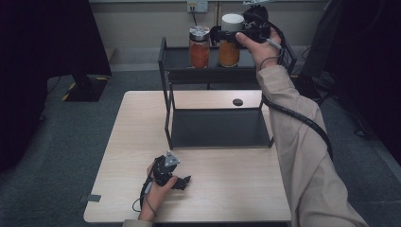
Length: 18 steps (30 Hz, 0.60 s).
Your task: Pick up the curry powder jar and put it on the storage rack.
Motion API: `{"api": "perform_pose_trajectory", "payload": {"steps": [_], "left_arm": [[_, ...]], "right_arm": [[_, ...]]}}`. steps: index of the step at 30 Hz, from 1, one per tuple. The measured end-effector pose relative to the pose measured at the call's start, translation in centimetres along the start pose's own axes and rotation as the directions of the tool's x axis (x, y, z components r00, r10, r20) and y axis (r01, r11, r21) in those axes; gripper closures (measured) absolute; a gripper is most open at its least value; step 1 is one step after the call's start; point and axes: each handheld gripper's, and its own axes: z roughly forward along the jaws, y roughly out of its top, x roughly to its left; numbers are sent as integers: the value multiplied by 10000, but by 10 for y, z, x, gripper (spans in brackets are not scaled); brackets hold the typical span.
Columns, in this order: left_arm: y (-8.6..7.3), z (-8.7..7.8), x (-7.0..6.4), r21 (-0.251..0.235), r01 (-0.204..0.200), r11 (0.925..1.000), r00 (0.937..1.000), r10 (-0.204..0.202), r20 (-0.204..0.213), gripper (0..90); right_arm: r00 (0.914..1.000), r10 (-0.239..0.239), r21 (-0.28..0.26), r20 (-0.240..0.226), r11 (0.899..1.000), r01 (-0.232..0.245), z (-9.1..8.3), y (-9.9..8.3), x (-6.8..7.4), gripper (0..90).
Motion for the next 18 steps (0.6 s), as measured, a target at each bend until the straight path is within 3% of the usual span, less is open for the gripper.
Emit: {"api": "perform_pose_trajectory", "payload": {"steps": [4,8,12,17,18], "left_arm": [[0,0,0,1,-3,10000,10000,3,1,0],[0,0,0,2,0,10000,10000,0,-1,0],[0,0,0,1,0,10000,10000,0,-1,0],[0,0,0,1,-3,10000,10000,3,0,0],[0,0,0,1,-2,10000,10000,2,-4,0]], "right_arm": [[9999,-143,28,55,9999,143,0,0,2,326],[9999,-105,-115,87,9999,106,-2,-1,4,221],[9993,-354,60,71,9994,354,-5,4,9,112],[9992,-404,189,4,9990,404,-10,5,11,60],[9991,-374,200,198,9991,370,-13,4,15,26]]}}
